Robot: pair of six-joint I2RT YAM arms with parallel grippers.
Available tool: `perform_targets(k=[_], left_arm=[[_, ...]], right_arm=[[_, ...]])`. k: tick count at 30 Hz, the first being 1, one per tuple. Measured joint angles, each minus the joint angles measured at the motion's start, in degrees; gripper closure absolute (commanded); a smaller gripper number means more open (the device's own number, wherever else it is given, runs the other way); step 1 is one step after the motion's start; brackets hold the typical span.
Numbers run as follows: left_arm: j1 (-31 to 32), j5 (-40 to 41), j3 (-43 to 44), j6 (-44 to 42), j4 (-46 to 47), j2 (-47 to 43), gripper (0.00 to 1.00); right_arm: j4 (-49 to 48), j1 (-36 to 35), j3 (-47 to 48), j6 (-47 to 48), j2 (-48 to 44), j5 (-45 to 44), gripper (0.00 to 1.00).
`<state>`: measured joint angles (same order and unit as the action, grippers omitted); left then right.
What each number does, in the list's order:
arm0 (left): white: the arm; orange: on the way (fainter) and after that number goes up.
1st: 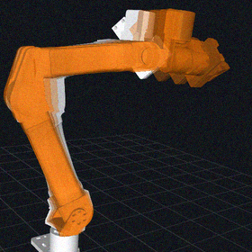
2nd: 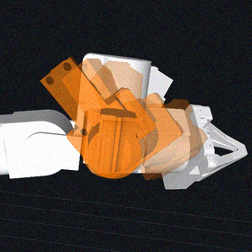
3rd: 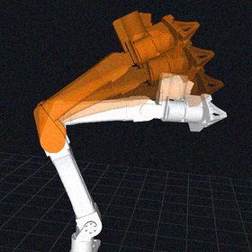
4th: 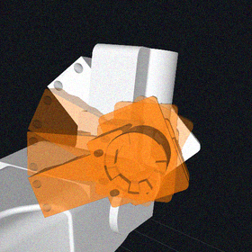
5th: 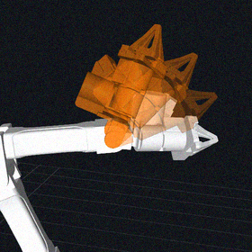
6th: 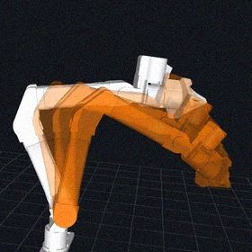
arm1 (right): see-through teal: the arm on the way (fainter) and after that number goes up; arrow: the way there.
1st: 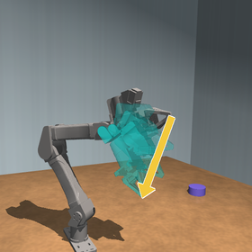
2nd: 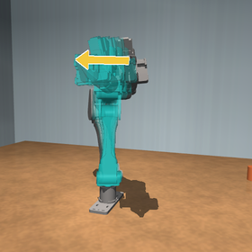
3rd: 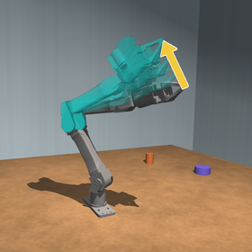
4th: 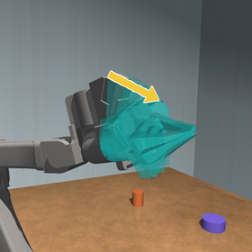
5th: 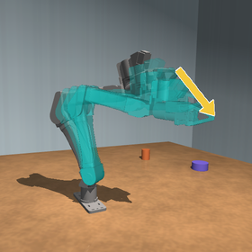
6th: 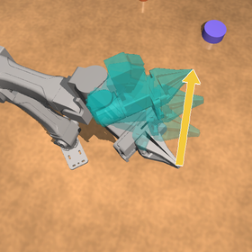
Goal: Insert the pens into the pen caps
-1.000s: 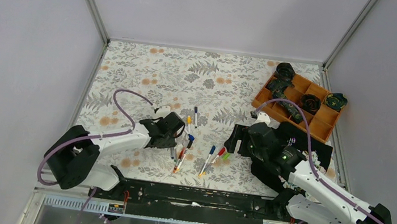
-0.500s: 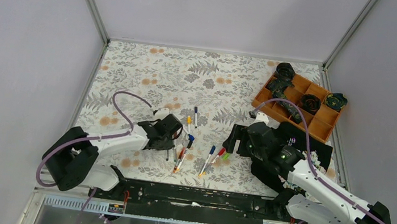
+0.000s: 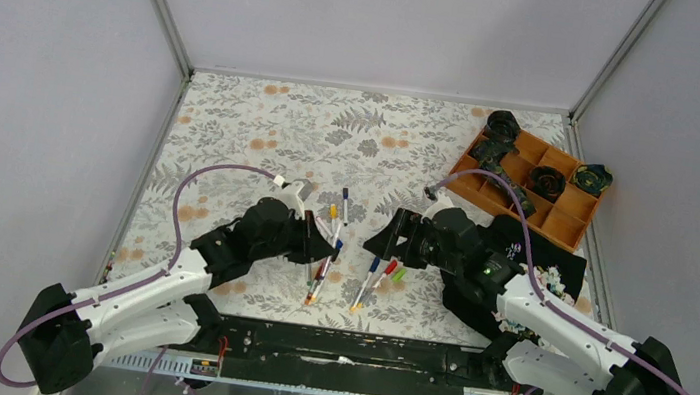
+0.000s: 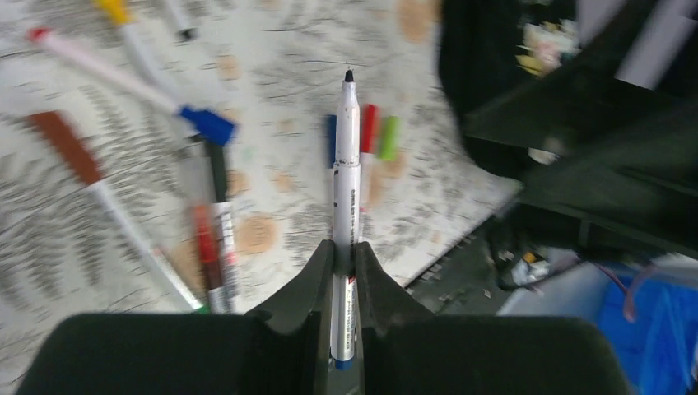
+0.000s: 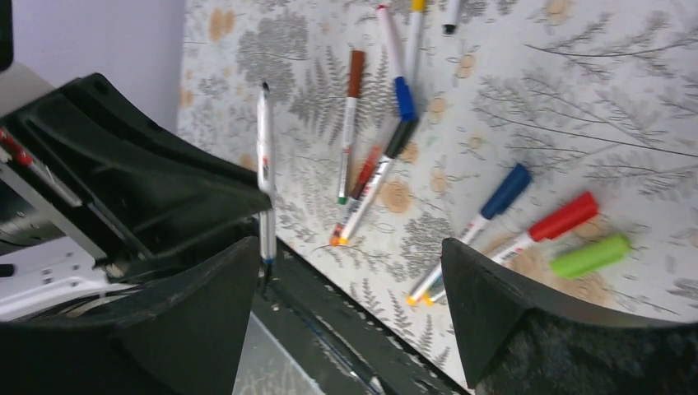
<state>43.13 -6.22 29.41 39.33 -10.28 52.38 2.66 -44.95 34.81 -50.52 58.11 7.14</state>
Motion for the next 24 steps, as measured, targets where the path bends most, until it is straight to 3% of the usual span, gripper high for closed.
perform_targets(k=[5,12,14,16,18,20,24], left_arm=[[2.34,-7.56,-0.17,0.04,6.47,-1.88,1.0],[4.68,-12.15,-0.44,0.66,11.06,-2.19,1.0],[5.55,-12.87,-0.44,0.72,11.45,-1.79,1.0],[6.45,-13.11,-0.44,0.72,11.76,-1.33,1.0],[7.06,-13.11,-0.44,0.74,11.96,-1.09,1.0],[7.32,-13.07,-0.44,0.81,12.11,-1.01,1.0],[7.52,-12.92,-0.44,1.18,12.22,-0.9,0.78]], right_arm=[[-6.19,0.0,-0.66,-3.48,1.62,4.39,0.19],[-11.5,0.0,-0.96,-6.34,3.54,8.13,0.29],[-12.85,0.0,-0.96,-6.95,3.8,9.01,0.38],[-14.05,0.0,-0.96,-7.39,3.93,9.86,0.57],[-14.93,0.0,-0.96,-7.82,3.98,10.6,0.83],[-15.67,0.0,-0.96,-7.93,4.09,11.23,0.98],[-16.5,0.0,-1.01,-8.74,4.22,12.15,1.0]])
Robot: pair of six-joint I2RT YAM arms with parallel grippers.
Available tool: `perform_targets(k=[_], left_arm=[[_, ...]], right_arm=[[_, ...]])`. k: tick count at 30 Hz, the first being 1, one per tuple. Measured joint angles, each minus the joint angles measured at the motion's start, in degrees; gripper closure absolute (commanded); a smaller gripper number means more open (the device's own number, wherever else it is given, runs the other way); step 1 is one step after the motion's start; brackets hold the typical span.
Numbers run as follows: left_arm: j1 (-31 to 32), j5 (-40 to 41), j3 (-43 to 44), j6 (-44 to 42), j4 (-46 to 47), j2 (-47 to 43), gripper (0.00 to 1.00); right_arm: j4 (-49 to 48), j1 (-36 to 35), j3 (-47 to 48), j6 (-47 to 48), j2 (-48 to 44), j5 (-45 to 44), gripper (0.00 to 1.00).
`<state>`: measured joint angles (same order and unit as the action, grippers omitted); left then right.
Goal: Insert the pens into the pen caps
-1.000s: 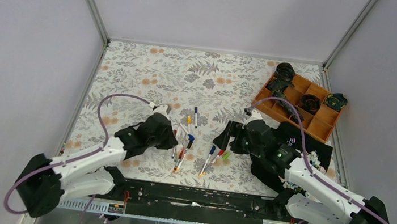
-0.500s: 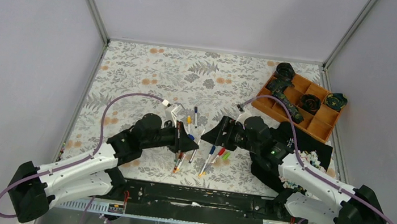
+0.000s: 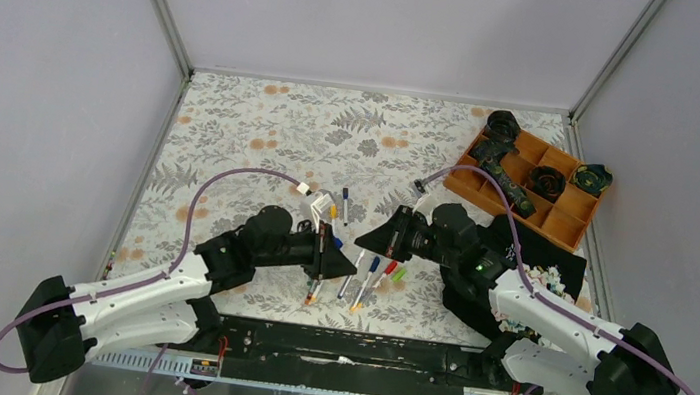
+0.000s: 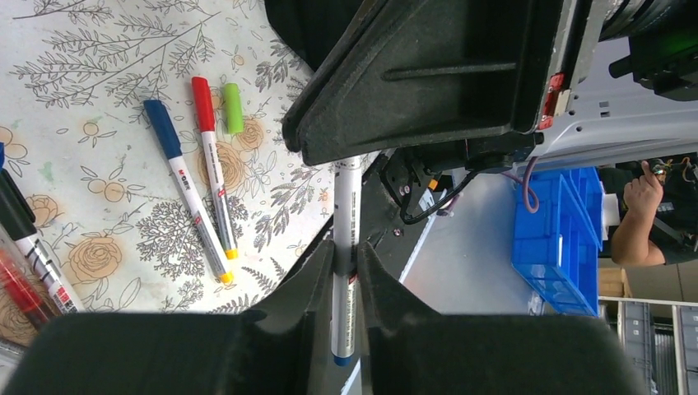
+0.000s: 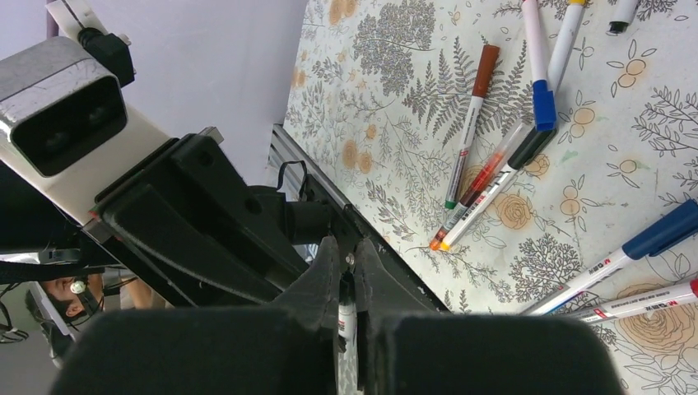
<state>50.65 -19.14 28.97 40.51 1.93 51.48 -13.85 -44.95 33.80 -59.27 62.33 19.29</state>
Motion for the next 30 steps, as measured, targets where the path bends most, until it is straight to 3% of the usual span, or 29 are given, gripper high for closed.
perform_targets(k=[2,5,7,10,11,15,17,23,30], left_arm=[[0.13,0.02,0.0,0.24,0.09,0.13,0.69],[0.7,0.26,0.0,0.9,0.85,0.87,0.65],[1.38,0.33,0.0,1.01,1.07,1.44,0.74],[2.58,0.66,0.02,1.16,1.09,2.47,1.0],[2.8,0.74,0.04,1.31,1.36,2.62,1.0],[3.43,2.29,0.24,1.05,1.68,2.8,1.0],[3.67,5.05,0.52,1.2,0.35,2.89,1.0],[-1.09,12.79,1.4,2.29,-5.81,2.03,1.0],[-7.96,14.64,1.42,3.17,-9.05,-0.26,1.0]], right_arm=[[-0.09,0.0,0.0,-0.15,0.0,0.09,1.0],[-0.2,0.0,-0.02,-0.74,-0.13,0.31,1.0],[-0.22,0.0,-0.04,-1.2,-0.39,0.31,1.0],[-0.26,0.0,-0.2,-1.73,-1.2,0.17,1.0],[-0.2,0.0,-0.37,-1.62,-1.51,-0.2,0.97],[0.9,0.0,-0.68,-1.46,-2.32,-1.18,0.57],[3.26,-0.07,-0.68,0.09,-3.06,-2.91,0.51],[17.14,-0.09,-0.52,6.8,-4.52,-13.27,0.5],[32.26,-0.11,1.38,11.34,0.79,-22.77,0.56]])
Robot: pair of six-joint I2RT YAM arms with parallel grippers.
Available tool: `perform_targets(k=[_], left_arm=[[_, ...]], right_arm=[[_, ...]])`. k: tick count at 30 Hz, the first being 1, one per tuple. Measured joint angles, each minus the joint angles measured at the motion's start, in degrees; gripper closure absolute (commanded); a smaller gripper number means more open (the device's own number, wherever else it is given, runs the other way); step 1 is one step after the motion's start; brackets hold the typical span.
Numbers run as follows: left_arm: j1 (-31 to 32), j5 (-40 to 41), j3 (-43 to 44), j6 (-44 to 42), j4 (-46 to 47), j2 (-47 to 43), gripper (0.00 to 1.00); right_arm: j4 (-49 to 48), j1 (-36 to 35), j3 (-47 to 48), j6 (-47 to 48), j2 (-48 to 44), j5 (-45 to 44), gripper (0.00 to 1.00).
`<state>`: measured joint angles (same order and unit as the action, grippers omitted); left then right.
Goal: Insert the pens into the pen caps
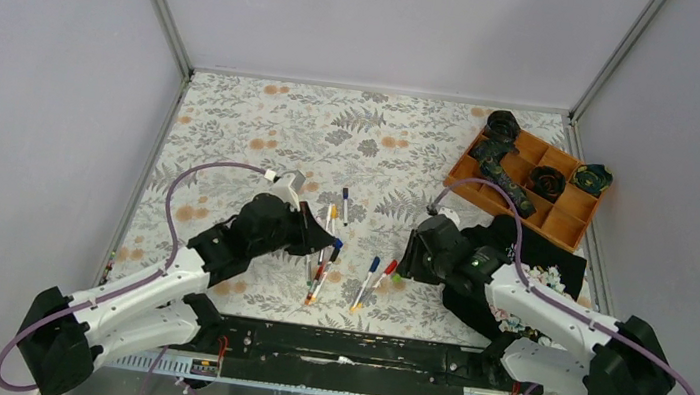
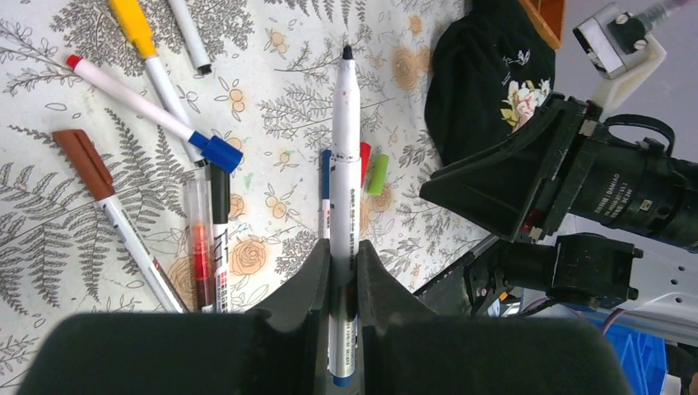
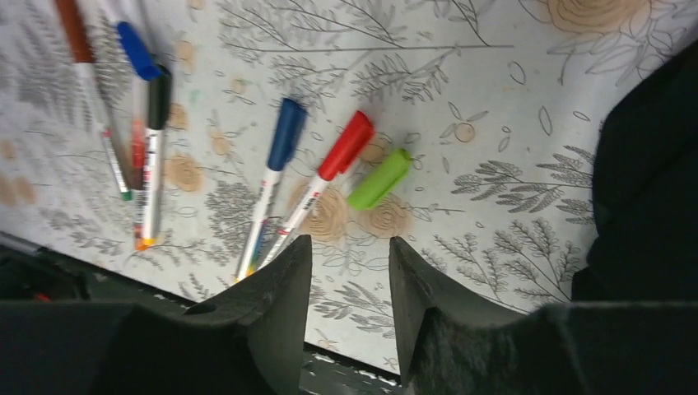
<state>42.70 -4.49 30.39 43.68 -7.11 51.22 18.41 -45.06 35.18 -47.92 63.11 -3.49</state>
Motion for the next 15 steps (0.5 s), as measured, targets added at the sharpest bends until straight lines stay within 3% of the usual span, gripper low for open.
perform_targets(k=[15], left_arm=[[-1.27,-0.04,0.0,0.15,-2.78,-1.57,1.0]], right_arm=[[5.25,-4.52,6.62,1.6,14.14,-6.4,0.56]])
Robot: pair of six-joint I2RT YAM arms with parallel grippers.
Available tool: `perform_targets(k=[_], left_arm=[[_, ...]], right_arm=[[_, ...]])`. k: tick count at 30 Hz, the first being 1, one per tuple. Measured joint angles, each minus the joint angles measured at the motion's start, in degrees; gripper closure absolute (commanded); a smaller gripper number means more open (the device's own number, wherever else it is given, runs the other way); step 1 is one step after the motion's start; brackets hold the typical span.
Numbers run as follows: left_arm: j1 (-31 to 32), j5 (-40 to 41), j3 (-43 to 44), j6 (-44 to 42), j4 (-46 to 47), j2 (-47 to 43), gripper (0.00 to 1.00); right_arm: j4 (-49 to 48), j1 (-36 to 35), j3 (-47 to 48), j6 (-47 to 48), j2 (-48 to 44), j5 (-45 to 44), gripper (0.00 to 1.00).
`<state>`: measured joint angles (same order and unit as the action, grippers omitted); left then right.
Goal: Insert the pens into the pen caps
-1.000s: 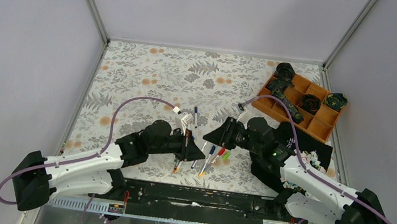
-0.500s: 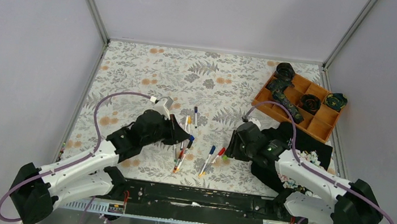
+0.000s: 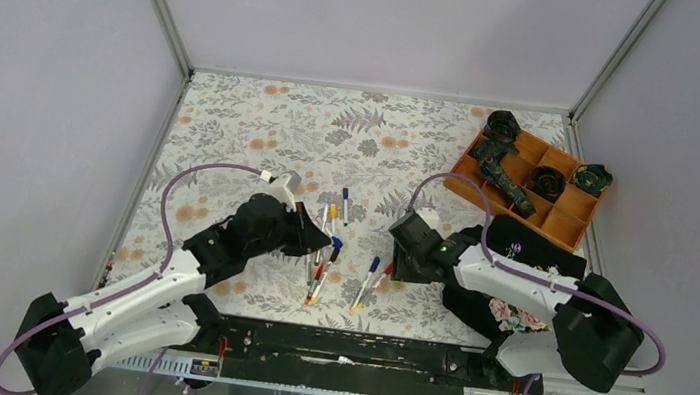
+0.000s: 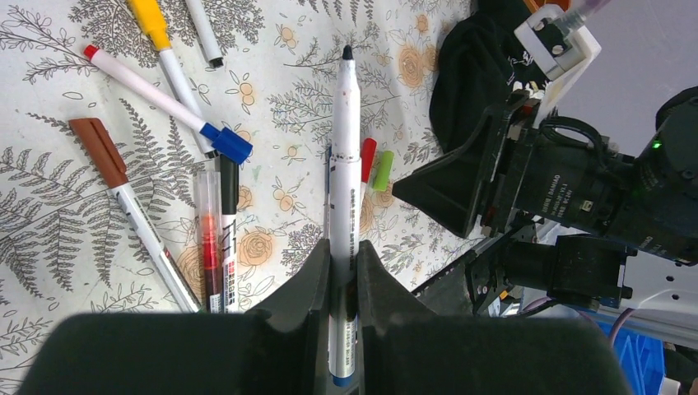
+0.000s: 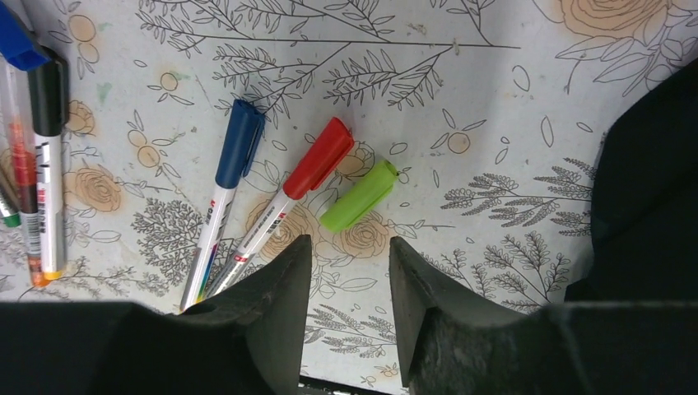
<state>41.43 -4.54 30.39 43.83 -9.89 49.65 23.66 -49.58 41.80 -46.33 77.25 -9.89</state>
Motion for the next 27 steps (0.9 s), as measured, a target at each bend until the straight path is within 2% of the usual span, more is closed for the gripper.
perform_targets(k=[14,22,27], left_arm=[[-0.81,0.04,0.0,-0.09,-1.33,-1.81,1.0],[-1.05,0.04,0.0,-0.09,-2.32,-2.16,1.0],[-1.09,0.04,0.0,-0.09,-2.75,-2.34,1.0]], right_arm=[[1.4,-2.12,3.65,0.0,9.11,-4.02,0.58],[1.25,-2.14,4.31,1.25,10.73,-4.52,0.77],[-0.2,-2.14,2.64,3.32,9.18,-3.93,0.82]])
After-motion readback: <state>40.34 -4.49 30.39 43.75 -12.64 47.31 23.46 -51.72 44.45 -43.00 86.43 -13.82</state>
